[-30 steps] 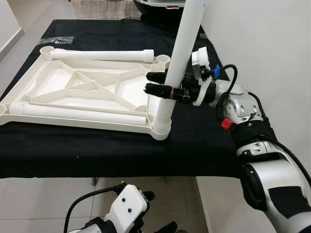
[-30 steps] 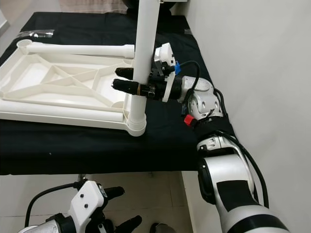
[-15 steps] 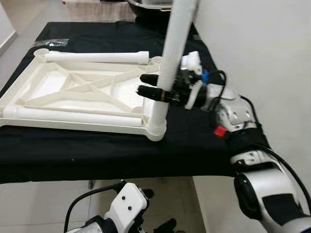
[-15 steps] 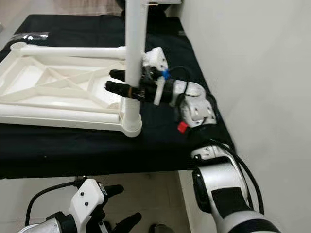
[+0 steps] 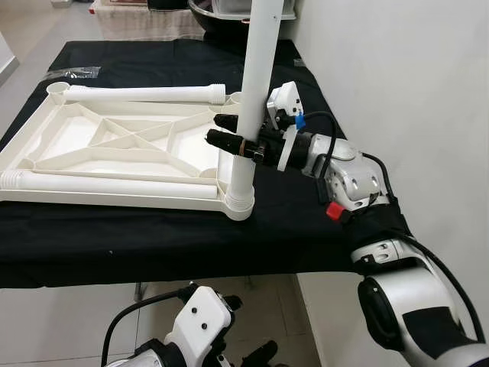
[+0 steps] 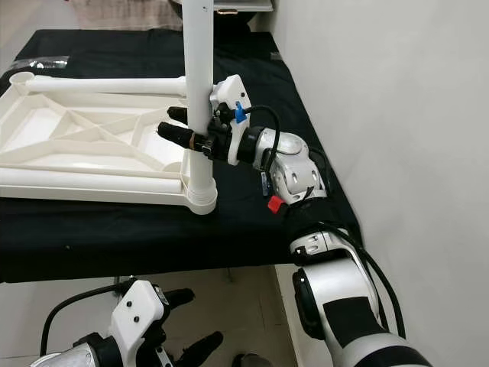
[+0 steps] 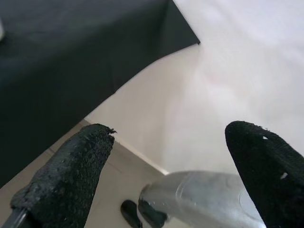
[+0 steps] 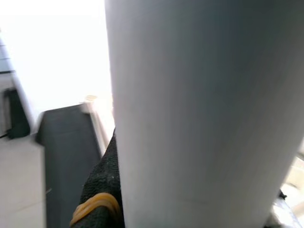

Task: Building children table

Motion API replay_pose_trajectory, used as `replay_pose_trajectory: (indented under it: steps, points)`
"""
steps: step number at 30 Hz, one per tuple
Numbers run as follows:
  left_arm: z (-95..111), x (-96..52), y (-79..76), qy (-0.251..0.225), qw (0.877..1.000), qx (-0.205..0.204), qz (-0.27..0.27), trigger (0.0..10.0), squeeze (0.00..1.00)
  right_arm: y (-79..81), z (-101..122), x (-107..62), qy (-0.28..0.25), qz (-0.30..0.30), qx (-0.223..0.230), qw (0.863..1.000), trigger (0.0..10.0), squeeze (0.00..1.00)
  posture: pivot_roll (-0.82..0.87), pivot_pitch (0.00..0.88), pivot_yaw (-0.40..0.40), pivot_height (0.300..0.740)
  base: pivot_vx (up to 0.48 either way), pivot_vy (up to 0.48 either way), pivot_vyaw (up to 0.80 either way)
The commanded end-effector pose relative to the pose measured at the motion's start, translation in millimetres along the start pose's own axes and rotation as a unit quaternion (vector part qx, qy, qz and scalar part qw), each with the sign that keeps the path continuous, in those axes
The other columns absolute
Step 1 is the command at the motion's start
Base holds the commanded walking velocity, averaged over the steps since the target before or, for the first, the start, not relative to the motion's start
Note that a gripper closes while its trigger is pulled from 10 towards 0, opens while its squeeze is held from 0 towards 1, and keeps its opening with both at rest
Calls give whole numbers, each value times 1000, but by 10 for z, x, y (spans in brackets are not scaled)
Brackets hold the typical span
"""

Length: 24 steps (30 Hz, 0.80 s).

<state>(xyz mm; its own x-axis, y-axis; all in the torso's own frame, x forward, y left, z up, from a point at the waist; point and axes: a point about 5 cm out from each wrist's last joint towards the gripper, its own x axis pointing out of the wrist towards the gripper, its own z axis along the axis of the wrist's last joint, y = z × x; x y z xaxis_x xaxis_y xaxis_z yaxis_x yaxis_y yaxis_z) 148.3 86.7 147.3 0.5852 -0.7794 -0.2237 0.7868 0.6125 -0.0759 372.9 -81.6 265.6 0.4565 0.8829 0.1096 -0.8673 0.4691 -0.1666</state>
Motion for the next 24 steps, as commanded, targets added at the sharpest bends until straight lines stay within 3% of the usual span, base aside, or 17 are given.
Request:
replay_pose_trajectory:
  steps: [1,5,7,9,11,12,17,24]
  points:
    - [-23,-2,44,2,1000,-8,15,10000,0,-27,-327,-88,68,-54,27,996,0,0,121,207,-87,740,0,0,0]
    - [-15,4,113,-2,1000,-1,31,10000,0,-44,-378,-100,70,-109,30,991,0,0,117,200,-85,740,0,0,0]
    - [-5,11,169,-6,999,5,44,10000,0,-70,-420,-117,71,-168,23,983,0,0,118,197,-85,740,0,0,0]
    - [-5,11,169,-6,999,5,44,10000,0,-70,-420,-117,71,-168,23,983,0,0,118,197,-85,740,0,0,0]
    - [2,9,224,-8,998,6,59,10000,0,-100,-456,-142,71,-244,21,967,0,0,117,197,-85,740,0,0,0]
    - [2,9,224,-8,998,6,59,10000,0,-100,-456,-142,71,-244,21,967,0,0,117,197,-85,740,0,0,0]
    - [59,17,329,-26,993,26,114,10000,0,-51,-571,-160,76,-363,46,928,0,0,115,202,-87,740,0,0,0]
    - [196,34,476,-57,980,55,184,10000,0,-73,-623,-117,87,-445,55,890,0,0,118,202,-91,740,0,0,0]
